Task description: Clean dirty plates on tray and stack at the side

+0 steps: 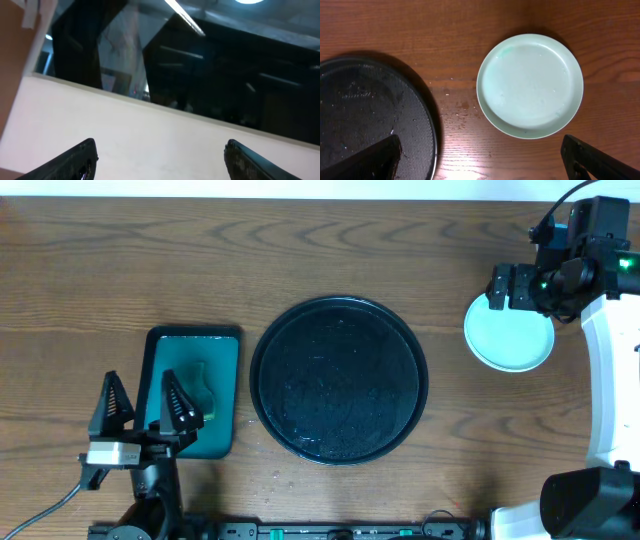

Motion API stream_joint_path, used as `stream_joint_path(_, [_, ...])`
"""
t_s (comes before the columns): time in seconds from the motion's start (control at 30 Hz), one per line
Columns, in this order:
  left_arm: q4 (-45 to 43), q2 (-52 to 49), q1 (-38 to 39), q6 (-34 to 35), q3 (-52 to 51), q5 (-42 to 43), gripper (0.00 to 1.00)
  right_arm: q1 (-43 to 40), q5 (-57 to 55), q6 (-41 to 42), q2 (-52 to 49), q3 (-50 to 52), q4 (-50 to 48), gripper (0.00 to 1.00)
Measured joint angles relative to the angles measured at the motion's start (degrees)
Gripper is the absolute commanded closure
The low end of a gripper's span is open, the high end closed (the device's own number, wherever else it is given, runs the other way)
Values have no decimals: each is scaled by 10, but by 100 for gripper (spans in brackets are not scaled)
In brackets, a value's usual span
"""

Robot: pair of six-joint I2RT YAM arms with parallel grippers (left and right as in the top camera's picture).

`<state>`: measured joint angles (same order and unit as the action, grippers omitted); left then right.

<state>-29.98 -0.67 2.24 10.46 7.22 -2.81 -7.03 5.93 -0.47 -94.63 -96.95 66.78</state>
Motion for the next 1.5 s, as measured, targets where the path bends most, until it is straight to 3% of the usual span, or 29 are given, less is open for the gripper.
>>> stream_joint_path(0.2, [-76, 0, -3, 0, -59, 1, 18, 0, 0, 0, 0, 0, 0, 1])
stream_joint_path(0.37, [-77, 0, -3, 0, -69, 1, 18, 0, 0, 0, 0, 0, 0, 1])
stream_joint_path(0.87, [290, 1, -3, 0, -69, 12, 18, 0, 0, 0, 0, 0, 0, 1])
stream_joint_path(1.5, [311, 1, -3, 2, -64, 29, 18, 0, 0, 0, 0, 0, 0, 1])
